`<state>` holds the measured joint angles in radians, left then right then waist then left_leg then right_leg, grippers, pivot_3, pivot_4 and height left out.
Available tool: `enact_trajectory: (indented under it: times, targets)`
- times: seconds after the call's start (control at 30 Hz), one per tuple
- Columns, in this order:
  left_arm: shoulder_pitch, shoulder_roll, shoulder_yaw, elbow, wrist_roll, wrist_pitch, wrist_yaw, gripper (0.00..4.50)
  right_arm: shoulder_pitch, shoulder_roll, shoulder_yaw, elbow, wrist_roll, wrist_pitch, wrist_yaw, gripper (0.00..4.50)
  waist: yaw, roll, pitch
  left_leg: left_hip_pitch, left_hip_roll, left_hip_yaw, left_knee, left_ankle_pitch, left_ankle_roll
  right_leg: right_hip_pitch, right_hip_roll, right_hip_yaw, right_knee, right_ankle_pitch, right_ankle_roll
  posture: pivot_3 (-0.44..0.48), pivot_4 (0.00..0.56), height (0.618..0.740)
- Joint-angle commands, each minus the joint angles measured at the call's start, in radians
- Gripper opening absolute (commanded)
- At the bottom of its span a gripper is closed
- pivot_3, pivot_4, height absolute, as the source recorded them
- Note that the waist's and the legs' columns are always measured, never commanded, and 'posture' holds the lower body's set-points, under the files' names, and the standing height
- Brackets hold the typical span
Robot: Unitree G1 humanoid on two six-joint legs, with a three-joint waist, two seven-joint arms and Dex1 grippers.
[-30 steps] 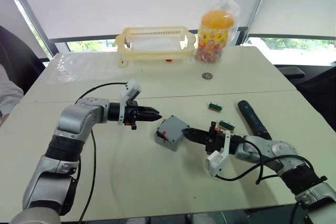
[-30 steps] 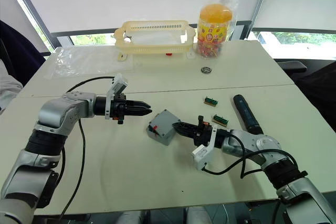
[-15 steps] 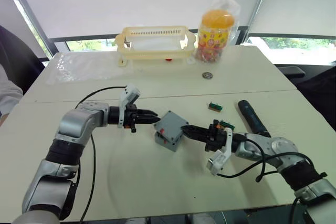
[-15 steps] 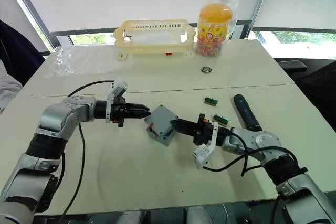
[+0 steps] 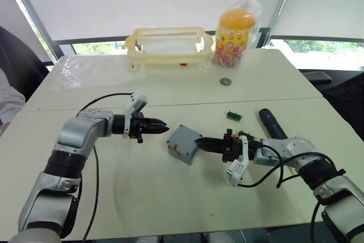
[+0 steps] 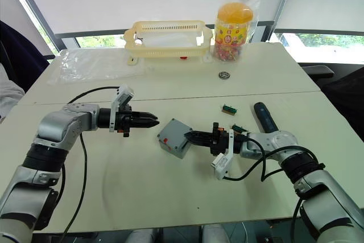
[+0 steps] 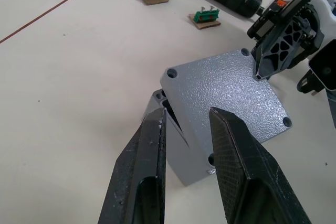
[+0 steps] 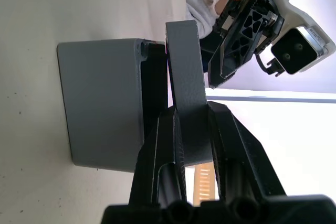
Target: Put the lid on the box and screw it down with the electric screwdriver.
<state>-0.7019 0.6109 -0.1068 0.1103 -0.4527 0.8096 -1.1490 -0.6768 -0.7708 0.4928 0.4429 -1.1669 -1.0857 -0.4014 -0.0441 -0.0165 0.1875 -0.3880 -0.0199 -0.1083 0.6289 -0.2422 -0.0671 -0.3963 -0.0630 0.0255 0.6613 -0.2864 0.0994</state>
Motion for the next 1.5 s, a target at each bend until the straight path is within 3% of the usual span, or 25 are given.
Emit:
enact_trajectory:
  times: [0.03, 0.5, 0.7, 0.9, 0.93, 0.97, 1.5]
  targets:
    - [-0.022, -0.022, -0.028, -0.033, 0.006, -0.031, -0.003, 1.25, -0.035, -0.006, 0.020, 0.028, -0.006, -0.021, -0.039, 0.14, 0.001, 0.000, 0.000, 0.000, 0.000, 0.000, 0.000, 0.000, 0.000, 0.000, 0.000, 0.000, 0.000, 0.000, 0.000, 0.000, 0.150, 0.740]
    - [-0.035, -0.100, -0.207, 0.052, 0.129, -0.152, -0.042, 1.25, -0.082, -0.011, 0.080, 0.117, -0.006, -0.067, -0.079, 0.14, 0.000, 0.001, 0.000, 0.000, 0.000, 0.000, 0.000, 0.000, 0.000, 0.000, 0.000, 0.000, 0.000, 0.000, 0.000, 0.000, 0.150, 0.740]
    - [-0.012, -0.114, -0.215, 0.069, 0.142, -0.152, -0.046, 1.25, -0.086, -0.007, 0.097, 0.126, -0.011, -0.077, -0.078, 0.14, 0.001, 0.001, -0.001, 0.002, 0.000, 0.000, 0.001, 0.000, 0.000, 0.002, 0.000, 0.000, 0.000, 0.000, 0.000, 0.000, 0.150, 0.740]
    - [0.005, -0.132, -0.218, 0.073, 0.160, -0.157, -0.024, 1.25, -0.090, -0.007, 0.096, 0.141, -0.004, -0.052, -0.075, 2.97, -0.002, 0.001, -0.001, 0.007, 0.000, 0.000, 0.000, 0.000, 0.000, 0.007, 0.000, 0.000, 0.000, 0.000, 0.000, 0.000, 0.150, 0.740]
    - [0.008, -0.134, -0.221, 0.072, 0.164, -0.159, -0.021, 1.25, -0.090, -0.008, 0.096, 0.142, -0.002, -0.050, -0.074, 3.62, -0.002, 0.001, -0.001, 0.012, 0.000, 0.000, -0.001, 0.000, 0.000, 0.010, 0.000, 0.001, 0.000, 0.000, 0.000, 0.000, 0.150, 0.740]
    - [0.012, -0.136, -0.223, 0.071, 0.166, -0.158, -0.017, 1.25, -0.090, -0.009, 0.097, 0.143, -0.001, -0.050, -0.073, 3.92, -0.002, 0.001, -0.002, 0.014, 0.000, 0.000, -0.002, 0.000, 0.000, 0.012, 0.000, 0.001, 0.000, 0.000, 0.000, 0.000, 0.150, 0.740]
    - [0.071, -0.148, -0.213, 0.069, 0.183, -0.154, 0.034, 1.25, -0.075, -0.051, 0.075, 0.123, 0.034, -0.015, -0.038, 3.92, -0.001, 0.001, -0.003, 0.016, 0.000, 0.000, -0.001, 0.000, 0.000, 0.015, 0.000, 0.001, 0.000, -0.001, -0.001, 0.000, 0.150, 0.740]
